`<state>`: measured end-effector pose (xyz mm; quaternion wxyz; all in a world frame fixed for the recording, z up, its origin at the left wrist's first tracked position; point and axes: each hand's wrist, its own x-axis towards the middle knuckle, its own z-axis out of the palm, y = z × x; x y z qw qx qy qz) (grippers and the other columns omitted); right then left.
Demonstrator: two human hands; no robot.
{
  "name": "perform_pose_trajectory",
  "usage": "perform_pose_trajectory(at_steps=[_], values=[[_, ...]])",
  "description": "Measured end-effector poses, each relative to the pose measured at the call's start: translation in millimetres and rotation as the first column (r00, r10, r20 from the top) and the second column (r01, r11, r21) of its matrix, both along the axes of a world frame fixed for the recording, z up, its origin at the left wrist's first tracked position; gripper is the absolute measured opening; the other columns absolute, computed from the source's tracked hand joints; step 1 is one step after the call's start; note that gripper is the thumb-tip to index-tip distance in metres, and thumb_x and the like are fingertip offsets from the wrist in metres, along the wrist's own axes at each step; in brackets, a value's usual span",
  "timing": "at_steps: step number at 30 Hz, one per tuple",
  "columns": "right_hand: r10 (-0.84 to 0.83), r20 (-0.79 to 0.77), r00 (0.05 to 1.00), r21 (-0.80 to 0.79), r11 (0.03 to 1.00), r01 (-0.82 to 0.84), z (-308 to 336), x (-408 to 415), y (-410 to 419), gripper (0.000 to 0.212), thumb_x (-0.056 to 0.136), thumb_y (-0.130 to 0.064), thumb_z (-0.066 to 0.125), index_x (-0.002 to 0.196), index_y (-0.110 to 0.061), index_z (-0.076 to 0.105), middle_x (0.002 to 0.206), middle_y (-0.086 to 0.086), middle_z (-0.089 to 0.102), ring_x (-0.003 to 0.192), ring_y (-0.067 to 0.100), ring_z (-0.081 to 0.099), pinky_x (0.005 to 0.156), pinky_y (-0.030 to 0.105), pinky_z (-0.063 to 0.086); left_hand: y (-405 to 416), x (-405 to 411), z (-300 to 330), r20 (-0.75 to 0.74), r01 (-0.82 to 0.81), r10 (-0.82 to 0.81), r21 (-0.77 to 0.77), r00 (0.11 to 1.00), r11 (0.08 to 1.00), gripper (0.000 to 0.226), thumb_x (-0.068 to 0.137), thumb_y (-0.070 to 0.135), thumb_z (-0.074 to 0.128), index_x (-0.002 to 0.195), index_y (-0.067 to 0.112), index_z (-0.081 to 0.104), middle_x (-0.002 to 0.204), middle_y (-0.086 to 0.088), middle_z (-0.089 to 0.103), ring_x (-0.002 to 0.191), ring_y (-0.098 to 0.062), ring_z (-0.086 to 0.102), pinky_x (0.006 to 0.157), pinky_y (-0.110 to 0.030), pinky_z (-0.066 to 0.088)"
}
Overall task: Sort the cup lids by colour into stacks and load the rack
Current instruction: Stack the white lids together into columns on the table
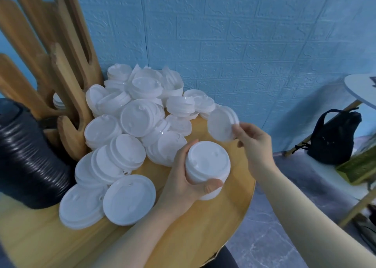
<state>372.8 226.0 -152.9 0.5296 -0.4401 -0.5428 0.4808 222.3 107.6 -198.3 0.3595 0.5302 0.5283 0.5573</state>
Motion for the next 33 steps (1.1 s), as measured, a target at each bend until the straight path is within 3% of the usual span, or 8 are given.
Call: perform_pose_trajectory(at_steps=[3,8,11,15,18,21,25,33], values=[[0.143,-0.445,0.884,-0.254,0.927,-0.277,17.0,14.7,-24.9,0.019,0.083,-0.018,0.061,0.1,-0.009,0.062,0.068,-0.004,0.063,0.06,0.006,0.058,0.055,0.017,0.049,-0.1,0.4,0.7,0.005,0.004,-0.004,0.009,1.0,1.0,0.092,0.056,0.055,0.083,0.135,0.048,0.037,0.14,0.023,0.048,0.13,0.007,0.044,0.107,-0.021,0.042],[0.284,-0.558,0.78,-0.293,0.812,-0.505,18.8,29.0,-58.4,0.069,0.07,-0.008,0.074,0.134,-0.003,0.048,0.089,0.005,0.067,0.064,0.012,0.065,0.06,0.023,0.057,-0.8,0.8,3.4,-0.002,0.014,-0.014,0.043,1.0,0.999,0.107,0.059,0.054,0.082,0.143,0.058,0.014,0.142,0.035,0.04,0.134,0.01,0.038,0.109,-0.015,0.035],[0.354,-0.418,0.837,-0.292,0.82,-0.492,18.6,30.4,-69.7,0.055,0.076,-0.005,0.064,0.13,-0.006,0.054,0.085,0.011,0.063,0.062,0.016,0.062,0.053,0.024,0.054,-0.8,0.6,4.7,-0.022,0.031,-0.029,0.077,0.999,0.997,0.109,0.064,0.055,0.082,0.144,0.061,0.01,0.149,0.032,0.035,0.141,0.006,0.033,0.113,-0.017,0.03],[0.396,-0.156,0.905,-0.295,0.856,-0.425,24.1,30.3,-73.0,0.042,0.082,-0.015,0.057,0.125,-0.016,0.06,0.077,0.007,0.059,0.064,0.018,0.056,0.052,0.026,0.044,-0.5,0.3,4.7,-0.059,0.007,-0.001,0.094,0.998,0.996,0.093,0.062,0.067,0.08,0.139,0.063,0.028,0.148,0.025,0.04,0.14,0.0,0.036,0.115,-0.029,0.035],[0.388,0.101,0.916,-0.316,0.886,-0.34,31.5,30.0,-73.4,0.027,0.096,-0.023,0.052,0.121,-0.026,0.064,0.092,0.002,0.063,0.072,0.017,0.058,0.06,0.029,0.043,-1.3,0.7,5.8,-0.059,-0.012,0.018,0.094,0.998,0.995,0.084,0.063,0.058,0.08,0.134,0.057,0.035,0.145,0.016,0.045,0.136,-0.001,0.042,0.113,-0.035,0.04],[0.35,0.447,0.823,-0.238,0.934,-0.268,36.8,23.0,-75.1,0.038,0.09,-0.05,0.055,0.124,-0.034,0.057,0.118,-0.01,0.058,0.095,0.007,0.059,0.077,0.024,0.046,-1.2,1.3,6.0,-0.061,-0.023,0.028,0.078,0.998,0.997,0.081,0.062,0.058,0.08,0.129,0.066,0.036,0.143,0.019,0.045,0.134,0.001,0.043,0.111,-0.032,0.041],[0.287,0.683,0.671,-0.055,0.937,-0.345,35.3,10.9,-72.1,0.086,0.066,-0.066,0.065,0.141,-0.03,0.043,0.131,-0.018,0.042,0.124,0.0,0.041,0.102,0.026,0.038,-1.8,1.2,6.6,-0.048,-0.032,0.035,0.056,0.998,0.998,0.083,0.06,0.057,0.081,0.127,0.07,0.035,0.142,0.023,0.045,0.133,0.005,0.043,0.109,-0.029,0.042],[0.609,0.69,0.39,-0.21,0.685,-0.698,61.9,19.2,-40.0,0.063,0.083,-0.027,0.074,0.137,-0.044,0.047,0.139,-0.028,0.039,0.129,-0.007,0.037,0.103,0.019,0.037,1.0,-0.7,3.7,0.018,0.04,-0.04,0.008,0.999,0.999,0.118,0.044,0.077,0.082,0.142,0.055,0.02,0.154,0.017,0.034,0.139,0.004,0.036,0.106,-0.016,0.04]])
